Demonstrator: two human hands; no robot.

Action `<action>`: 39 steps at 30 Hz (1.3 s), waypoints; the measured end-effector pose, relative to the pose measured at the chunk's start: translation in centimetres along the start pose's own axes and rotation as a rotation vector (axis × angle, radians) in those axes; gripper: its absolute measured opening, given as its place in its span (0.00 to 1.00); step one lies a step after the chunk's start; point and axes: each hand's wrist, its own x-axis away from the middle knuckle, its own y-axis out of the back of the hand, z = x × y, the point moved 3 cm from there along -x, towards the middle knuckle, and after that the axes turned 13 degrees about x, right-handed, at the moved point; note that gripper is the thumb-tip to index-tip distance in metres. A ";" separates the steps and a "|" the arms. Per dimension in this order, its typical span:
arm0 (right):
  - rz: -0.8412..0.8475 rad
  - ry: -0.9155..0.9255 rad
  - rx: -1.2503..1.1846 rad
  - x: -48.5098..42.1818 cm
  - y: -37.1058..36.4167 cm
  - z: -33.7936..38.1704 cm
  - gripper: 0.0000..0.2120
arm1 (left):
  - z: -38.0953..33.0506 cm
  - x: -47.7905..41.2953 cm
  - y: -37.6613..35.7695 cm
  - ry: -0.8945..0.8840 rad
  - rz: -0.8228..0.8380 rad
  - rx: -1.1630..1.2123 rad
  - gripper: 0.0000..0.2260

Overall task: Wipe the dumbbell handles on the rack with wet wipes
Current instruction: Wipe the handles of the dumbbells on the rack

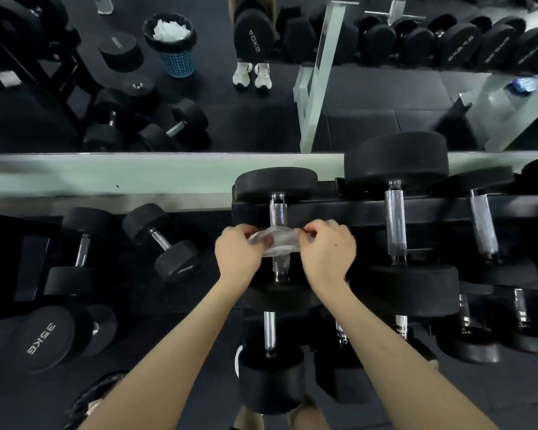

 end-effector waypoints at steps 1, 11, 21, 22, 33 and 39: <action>0.053 0.015 -0.033 0.2 -0.1 0.1 0.09 | 0.1 0.0 0.0 -0.001 -0.052 -0.010 0.10; 0.582 -0.246 -0.703 0.7 -2.7 0.0 0.10 | 1.0 0.8 -1.5 0.340 0.115 0.445 0.10; 0.676 -0.321 -1.037 -1.0 -3.4 1.0 0.04 | -0.2 -0.2 -2.7 0.404 0.054 0.733 0.08; 0.661 -0.337 -1.062 -1.3 -3.5 1.2 0.03 | -0.3 -0.5 -2.8 0.419 0.020 0.749 0.06; 0.614 -0.323 -0.983 -1.2 -3.8 0.1 0.10 | -0.1 -0.7 -2.2 0.435 -0.035 0.737 0.17; 0.422 -0.096 -0.605 -1.3 -2.2 0.1 0.10 | 0.0 0.0 -1.4 0.344 0.030 0.524 0.07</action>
